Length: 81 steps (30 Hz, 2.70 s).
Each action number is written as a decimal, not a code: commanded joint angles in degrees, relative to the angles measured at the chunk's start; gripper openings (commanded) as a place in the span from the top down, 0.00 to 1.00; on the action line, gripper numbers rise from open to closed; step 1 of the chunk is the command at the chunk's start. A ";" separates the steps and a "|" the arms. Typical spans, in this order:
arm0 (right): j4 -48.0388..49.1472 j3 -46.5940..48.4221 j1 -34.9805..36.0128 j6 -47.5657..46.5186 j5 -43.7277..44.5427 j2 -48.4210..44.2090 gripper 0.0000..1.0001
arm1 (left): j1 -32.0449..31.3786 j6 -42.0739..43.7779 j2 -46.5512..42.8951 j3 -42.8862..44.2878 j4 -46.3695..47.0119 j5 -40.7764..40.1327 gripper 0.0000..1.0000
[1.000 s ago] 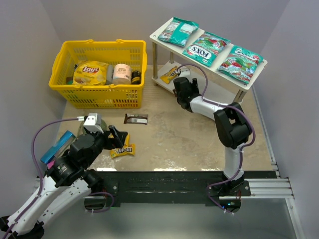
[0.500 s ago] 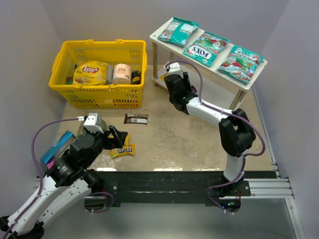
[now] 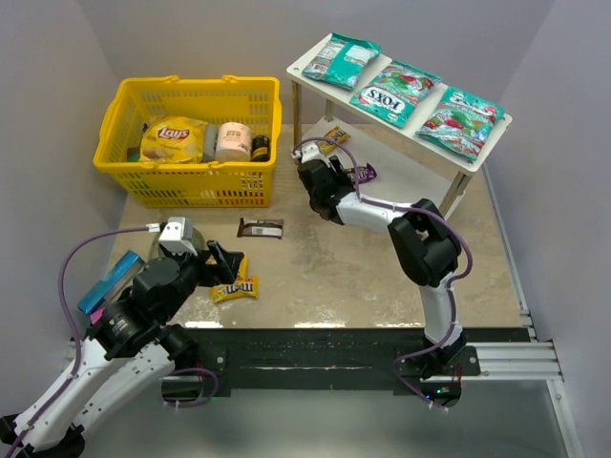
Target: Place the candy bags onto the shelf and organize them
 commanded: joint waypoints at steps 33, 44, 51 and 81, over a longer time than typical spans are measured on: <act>12.77 -1.26 -2.88 -16.15 0.54 -0.57 1.00 | -0.27 -0.01 -0.23 -0.41 1.50 -1.56 0.04; 24.64 -1.53 -6.22 -34.17 -6.66 1.27 1.00 | -0.27 -0.45 1.44 -0.05 0.88 -2.44 0.04; 27.98 -3.99 -7.54 -38.31 -16.14 1.63 1.00 | -0.27 -0.80 3.20 0.30 0.27 -3.23 0.04; 41.43 -8.91 -7.80 -52.64 -25.39 6.99 1.00 | -0.27 -1.33 3.73 0.39 -0.09 -4.29 0.04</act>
